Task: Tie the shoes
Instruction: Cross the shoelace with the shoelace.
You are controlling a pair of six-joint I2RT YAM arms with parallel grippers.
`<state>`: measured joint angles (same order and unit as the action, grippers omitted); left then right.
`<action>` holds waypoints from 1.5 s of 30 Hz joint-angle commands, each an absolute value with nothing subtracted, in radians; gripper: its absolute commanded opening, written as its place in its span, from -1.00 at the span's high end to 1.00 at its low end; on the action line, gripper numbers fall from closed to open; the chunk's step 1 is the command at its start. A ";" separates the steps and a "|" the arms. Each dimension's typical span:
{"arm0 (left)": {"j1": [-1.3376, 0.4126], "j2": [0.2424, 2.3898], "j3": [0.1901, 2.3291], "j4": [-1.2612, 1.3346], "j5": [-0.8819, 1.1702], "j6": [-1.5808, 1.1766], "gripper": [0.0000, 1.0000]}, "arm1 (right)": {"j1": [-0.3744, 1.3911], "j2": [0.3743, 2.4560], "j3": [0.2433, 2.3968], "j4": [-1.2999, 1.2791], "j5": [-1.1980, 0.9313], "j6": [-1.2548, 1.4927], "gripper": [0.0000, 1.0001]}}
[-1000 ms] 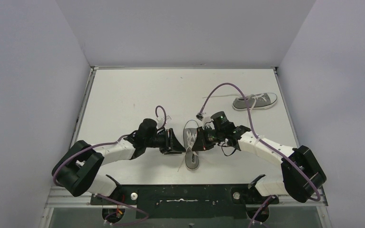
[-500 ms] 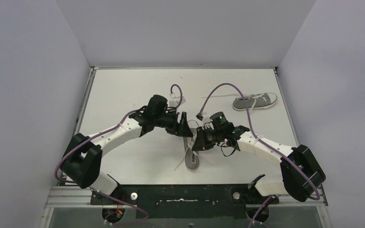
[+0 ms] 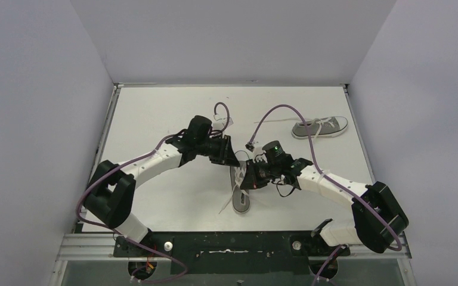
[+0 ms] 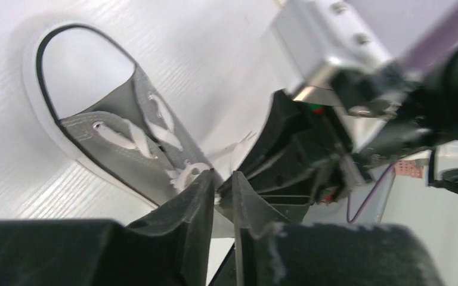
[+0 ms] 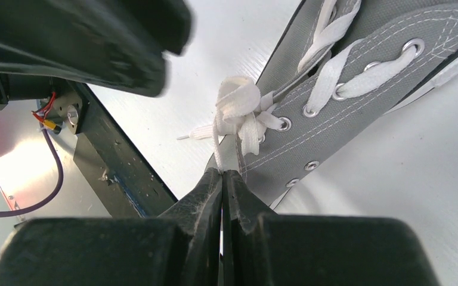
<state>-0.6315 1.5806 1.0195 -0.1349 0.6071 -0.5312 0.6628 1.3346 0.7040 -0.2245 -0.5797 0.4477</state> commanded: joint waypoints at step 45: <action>-0.714 1.736 1.143 -0.344 0.568 -0.272 0.24 | 0.671 1.338 0.715 -0.163 -0.575 0.444 1.00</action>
